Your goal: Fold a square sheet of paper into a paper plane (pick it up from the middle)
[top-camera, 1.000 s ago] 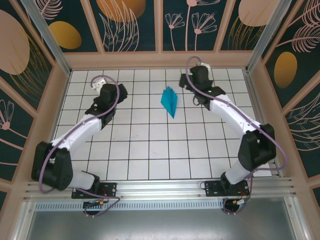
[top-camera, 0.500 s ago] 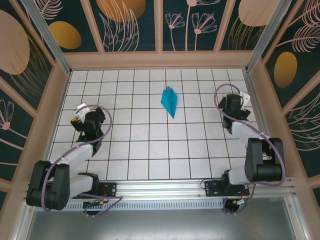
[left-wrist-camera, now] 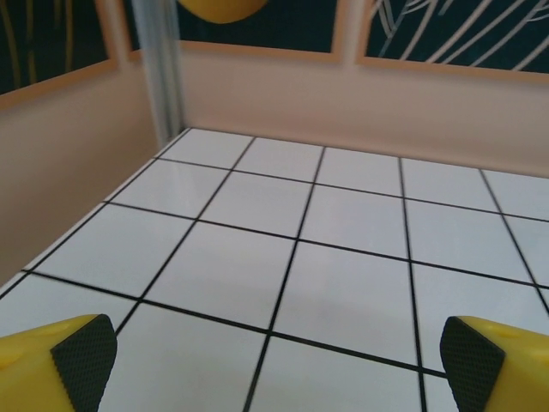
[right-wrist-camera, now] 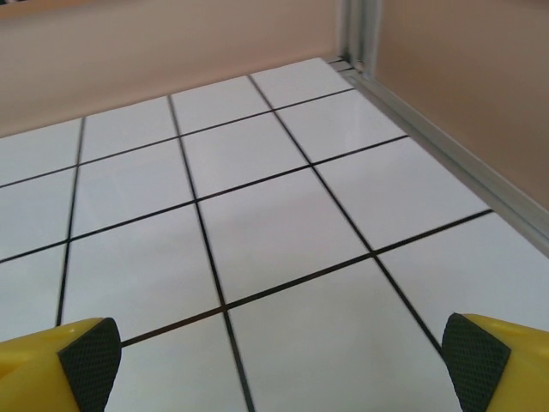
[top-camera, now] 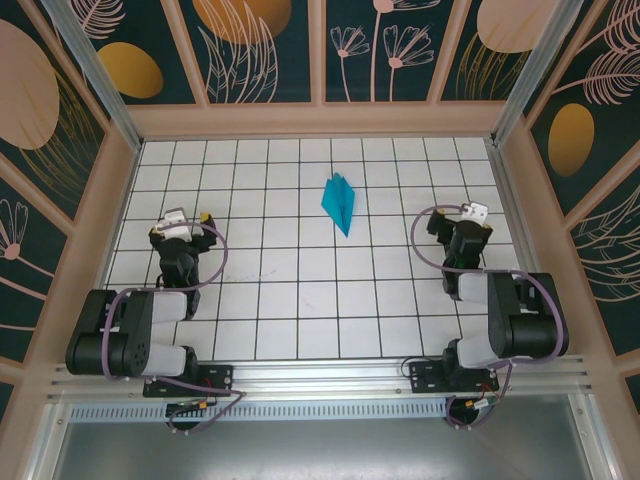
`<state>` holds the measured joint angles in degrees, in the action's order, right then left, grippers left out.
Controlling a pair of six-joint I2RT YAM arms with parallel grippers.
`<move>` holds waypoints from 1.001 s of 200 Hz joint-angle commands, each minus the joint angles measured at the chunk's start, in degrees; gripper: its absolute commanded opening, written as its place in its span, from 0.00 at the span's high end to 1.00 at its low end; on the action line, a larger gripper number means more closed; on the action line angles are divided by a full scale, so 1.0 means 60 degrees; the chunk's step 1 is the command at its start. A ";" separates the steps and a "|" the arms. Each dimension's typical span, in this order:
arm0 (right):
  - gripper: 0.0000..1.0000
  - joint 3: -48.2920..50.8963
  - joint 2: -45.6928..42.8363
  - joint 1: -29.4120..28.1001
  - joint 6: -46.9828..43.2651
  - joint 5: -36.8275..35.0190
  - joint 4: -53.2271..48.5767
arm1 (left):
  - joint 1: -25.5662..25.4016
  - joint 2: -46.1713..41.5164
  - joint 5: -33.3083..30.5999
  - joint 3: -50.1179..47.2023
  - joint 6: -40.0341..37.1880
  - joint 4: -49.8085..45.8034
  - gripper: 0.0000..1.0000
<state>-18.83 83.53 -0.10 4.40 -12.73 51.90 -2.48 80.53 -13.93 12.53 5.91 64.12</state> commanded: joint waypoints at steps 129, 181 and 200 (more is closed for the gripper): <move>0.01 0.0897 0.0800 0.0291 -0.0580 0.1943 0.3230 | 0.0223 0.1122 0.0667 0.0064 -0.0280 0.1736 0.01; 0.01 0.0896 0.0793 0.0294 -0.0579 0.1946 0.3230 | 0.0223 0.1184 0.0711 0.0225 -0.0256 0.1502 0.01; 0.01 0.0907 0.0793 0.0293 -0.0586 0.1932 0.3230 | 0.0222 0.1158 0.0715 0.0168 -0.0280 0.1565 0.02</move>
<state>-13.58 87.92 1.15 1.37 -2.48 68.18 -1.50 87.15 -9.45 12.82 4.08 71.81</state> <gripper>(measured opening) 0.990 0.985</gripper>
